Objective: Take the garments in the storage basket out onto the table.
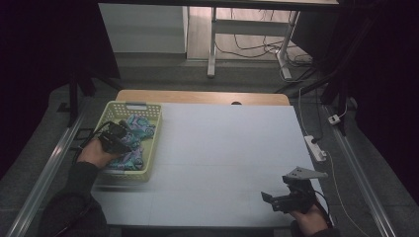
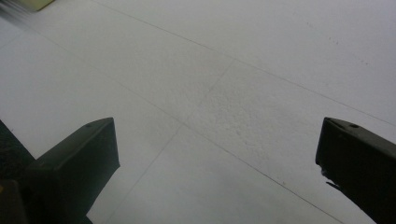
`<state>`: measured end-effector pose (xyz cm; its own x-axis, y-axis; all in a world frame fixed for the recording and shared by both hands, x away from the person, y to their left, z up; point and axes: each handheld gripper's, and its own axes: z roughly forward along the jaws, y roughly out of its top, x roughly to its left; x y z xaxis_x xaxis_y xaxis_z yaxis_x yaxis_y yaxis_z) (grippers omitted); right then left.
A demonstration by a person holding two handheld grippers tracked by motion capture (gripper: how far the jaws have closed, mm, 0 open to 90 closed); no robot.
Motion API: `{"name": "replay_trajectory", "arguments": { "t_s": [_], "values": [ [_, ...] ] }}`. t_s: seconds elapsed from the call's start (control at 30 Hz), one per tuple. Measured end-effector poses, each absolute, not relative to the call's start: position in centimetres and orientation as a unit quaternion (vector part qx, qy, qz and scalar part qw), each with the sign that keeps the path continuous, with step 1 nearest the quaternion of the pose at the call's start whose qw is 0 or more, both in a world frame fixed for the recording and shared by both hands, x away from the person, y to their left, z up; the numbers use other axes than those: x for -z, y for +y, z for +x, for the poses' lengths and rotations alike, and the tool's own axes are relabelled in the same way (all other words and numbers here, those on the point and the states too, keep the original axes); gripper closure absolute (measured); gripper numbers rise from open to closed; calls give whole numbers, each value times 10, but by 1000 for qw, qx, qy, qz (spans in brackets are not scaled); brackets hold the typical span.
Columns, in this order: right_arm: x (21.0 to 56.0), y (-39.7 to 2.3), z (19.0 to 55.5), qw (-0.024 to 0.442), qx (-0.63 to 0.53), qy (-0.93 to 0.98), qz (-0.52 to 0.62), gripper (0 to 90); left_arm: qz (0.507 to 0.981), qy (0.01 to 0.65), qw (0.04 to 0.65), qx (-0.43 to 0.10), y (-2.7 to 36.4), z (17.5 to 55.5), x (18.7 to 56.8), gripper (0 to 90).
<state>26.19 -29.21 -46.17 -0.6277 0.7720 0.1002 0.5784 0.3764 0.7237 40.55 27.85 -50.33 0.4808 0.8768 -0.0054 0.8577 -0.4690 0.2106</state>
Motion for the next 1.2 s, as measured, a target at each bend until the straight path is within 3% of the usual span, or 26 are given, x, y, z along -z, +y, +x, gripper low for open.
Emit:
{"name": "replay_trajectory", "arguments": {
  "t_s": [0.2,0.53,1.2],
  "values": [
    [462,-292,262,128,-376,820,411,0,825,540,163,-25,291,404,497,711],
    [462,-291,263,126,-376,821,411,0,807,521,272,-59,301,391,448,710],
    [462,-291,264,124,-377,819,413,0,802,485,335,-99,295,388,371,706]
  ]
}}
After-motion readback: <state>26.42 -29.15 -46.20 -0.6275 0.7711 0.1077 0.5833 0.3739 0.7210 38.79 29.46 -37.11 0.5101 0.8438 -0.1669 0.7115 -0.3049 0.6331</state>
